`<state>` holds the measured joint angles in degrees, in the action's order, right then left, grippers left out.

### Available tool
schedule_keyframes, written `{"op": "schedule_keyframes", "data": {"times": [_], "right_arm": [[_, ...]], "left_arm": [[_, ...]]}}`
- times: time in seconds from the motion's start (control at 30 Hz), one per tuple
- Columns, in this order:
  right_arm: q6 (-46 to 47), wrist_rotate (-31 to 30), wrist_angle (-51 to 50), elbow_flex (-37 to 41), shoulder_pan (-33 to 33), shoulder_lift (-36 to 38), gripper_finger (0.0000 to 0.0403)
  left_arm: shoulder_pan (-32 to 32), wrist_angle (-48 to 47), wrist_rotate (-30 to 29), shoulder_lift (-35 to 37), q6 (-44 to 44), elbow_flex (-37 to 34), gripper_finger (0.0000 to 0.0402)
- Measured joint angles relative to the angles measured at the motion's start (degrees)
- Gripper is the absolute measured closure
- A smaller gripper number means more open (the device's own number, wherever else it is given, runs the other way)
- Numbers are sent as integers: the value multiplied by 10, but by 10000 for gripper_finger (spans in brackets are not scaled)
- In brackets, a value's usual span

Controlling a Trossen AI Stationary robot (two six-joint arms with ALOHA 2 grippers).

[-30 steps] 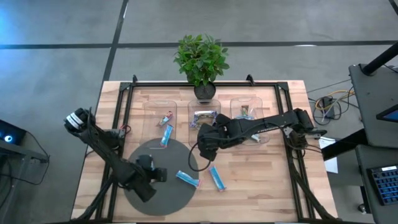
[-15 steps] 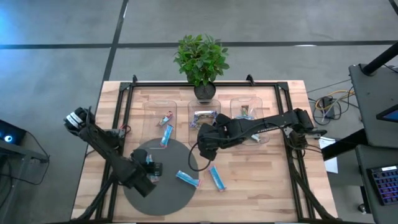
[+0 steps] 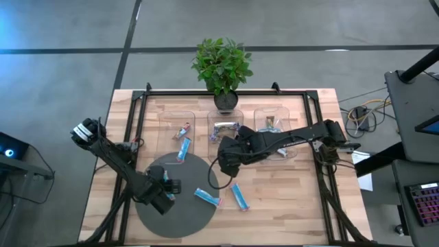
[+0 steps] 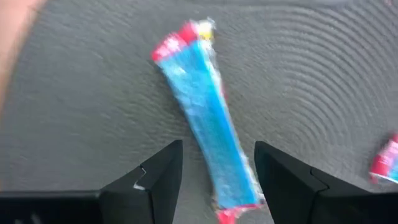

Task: Pick and place Granola Bars by type
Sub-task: Put the red granola bar into the left transparent bin

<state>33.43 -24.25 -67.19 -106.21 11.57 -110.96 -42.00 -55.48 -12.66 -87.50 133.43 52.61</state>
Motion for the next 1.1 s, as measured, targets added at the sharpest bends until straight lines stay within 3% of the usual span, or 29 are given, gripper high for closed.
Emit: {"op": "schedule_keyframes", "data": {"times": [1.1], "right_arm": [[0,-3,1,12,0,0,211]], "left_arm": [[4,66,11,0,1,-90,232]]}}
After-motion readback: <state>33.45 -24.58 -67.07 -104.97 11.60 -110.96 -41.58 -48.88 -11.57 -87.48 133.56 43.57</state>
